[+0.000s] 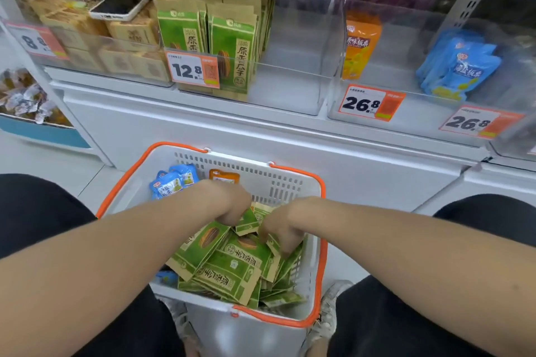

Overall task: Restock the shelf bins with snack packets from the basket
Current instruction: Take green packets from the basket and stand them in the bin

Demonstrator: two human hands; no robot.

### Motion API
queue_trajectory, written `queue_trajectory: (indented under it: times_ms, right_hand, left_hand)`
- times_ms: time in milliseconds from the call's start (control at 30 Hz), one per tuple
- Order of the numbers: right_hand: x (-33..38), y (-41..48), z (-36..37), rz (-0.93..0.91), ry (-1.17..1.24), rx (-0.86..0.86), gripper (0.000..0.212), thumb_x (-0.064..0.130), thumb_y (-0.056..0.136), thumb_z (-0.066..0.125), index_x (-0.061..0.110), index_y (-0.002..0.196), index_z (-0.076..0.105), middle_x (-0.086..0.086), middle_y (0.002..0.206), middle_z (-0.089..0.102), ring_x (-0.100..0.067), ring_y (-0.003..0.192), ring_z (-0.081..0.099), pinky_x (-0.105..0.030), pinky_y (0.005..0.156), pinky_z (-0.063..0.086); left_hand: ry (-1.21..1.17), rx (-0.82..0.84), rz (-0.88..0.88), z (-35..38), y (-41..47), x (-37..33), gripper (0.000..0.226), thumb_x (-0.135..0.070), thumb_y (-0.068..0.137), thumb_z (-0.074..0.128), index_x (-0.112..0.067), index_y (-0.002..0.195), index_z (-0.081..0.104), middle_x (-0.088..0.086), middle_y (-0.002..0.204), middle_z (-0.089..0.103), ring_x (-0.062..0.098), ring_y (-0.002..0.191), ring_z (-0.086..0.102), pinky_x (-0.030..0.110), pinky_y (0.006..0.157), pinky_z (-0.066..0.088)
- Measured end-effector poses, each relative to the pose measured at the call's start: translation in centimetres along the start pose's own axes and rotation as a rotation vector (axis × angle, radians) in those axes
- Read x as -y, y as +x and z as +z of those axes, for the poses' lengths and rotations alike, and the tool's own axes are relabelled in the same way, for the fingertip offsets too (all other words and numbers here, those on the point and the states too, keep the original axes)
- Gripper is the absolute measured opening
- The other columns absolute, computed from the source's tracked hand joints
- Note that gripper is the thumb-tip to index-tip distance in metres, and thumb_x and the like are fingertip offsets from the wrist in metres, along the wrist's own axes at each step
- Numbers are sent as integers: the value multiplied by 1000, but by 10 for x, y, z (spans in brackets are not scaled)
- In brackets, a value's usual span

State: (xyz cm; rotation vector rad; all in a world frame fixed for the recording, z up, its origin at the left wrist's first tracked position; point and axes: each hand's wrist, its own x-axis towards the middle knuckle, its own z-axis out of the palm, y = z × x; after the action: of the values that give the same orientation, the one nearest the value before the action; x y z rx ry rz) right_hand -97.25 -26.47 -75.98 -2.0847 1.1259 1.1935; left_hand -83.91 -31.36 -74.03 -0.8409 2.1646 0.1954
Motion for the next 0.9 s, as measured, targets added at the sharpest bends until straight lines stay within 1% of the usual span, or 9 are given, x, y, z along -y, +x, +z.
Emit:
queue_trajectory:
  times_ms: [133, 300, 433, 533, 600, 667, 733, 833, 900]
  right_hand:
    - [31, 17, 14, -168, 248, -144, 64, 23, 99, 63, 14, 157, 39, -8, 138, 62, -29, 123, 59, -34, 96, 49]
    - [55, 36, 21, -107, 471, -226, 71, 32, 98, 66, 7, 154, 31, -14, 137, 57, -33, 118, 59, -38, 94, 52]
    - [54, 38, 13, -12, 534, -203, 60, 48, 95, 70, 3, 133, 57, -13, 130, 66, -32, 112, 66, -46, 98, 56]
    - [47, 37, 2, 46, 645, -186, 50, 45, 93, 73, 4, 122, 68, -13, 121, 71, -31, 109, 70, -44, 93, 60]
    - [41, 33, -7, 89, 790, -158, 47, 34, 91, 79, 2, 123, 64, -13, 115, 70, -28, 94, 71, -38, 78, 62]
    - [31, 25, -21, 122, 903, -122, 35, 21, 96, 75, -1, 119, 61, -14, 96, 65, -20, 65, 59, -31, 53, 50]
    - [16, 10, -37, 134, 989, -116, 15, 14, 104, 59, 1, 98, 62, -10, 75, 61, -14, 51, 49, -24, 44, 43]
    - [-8, -22, -63, 173, 1257, -238, 28, 7, 104, 41, 6, 81, 58, -4, 57, 56, -11, 45, 45, -20, 42, 40]
    - [-23, -40, -75, 203, 1403, -354, 27, 5, 100, 41, 5, 79, 58, -4, 55, 54, -12, 47, 43, -20, 43, 38]
  left_hand:
    - [77, 37, -55, 3, 1, -1, 12, -16, 104, 50, -11, 103, 60, 4, 97, 58, 24, 90, 61, 36, 76, 51]
    - [18, 4, -43, 0, 6, 5, 26, -13, 104, 46, -16, 79, 45, 3, 87, 55, 25, 84, 58, 36, 73, 48]
    - [10, -11, -29, -2, 5, 10, 21, -4, 100, 48, -12, 81, 52, 5, 89, 59, 26, 80, 58, 36, 69, 49]
    - [-13, 9, -38, 0, 5, 17, 24, -4, 100, 47, -14, 79, 47, 4, 85, 55, 28, 81, 60, 40, 72, 52]
    - [-10, 24, -59, -1, 1, 21, 20, -7, 100, 49, -13, 81, 50, 4, 84, 56, 28, 80, 60, 41, 73, 53]
    - [-36, 29, -84, -5, -7, 26, 19, -9, 100, 53, -12, 82, 57, 3, 84, 58, 27, 79, 59, 39, 72, 52]
    - [-98, 46, -93, -13, -16, 32, 9, -10, 98, 60, -9, 104, 67, 4, 102, 64, 28, 91, 63, 38, 78, 52]
    - [-335, 33, -47, -19, -23, 47, 79, -35, 78, 90, -20, 143, 48, -2, 140, 55, 27, 121, 60, 37, 95, 51]
    - [-555, -81, -19, -22, -27, 52, 103, -62, 59, 95, -26, 139, 41, -7, 137, 54, 22, 118, 60, 42, 99, 54]
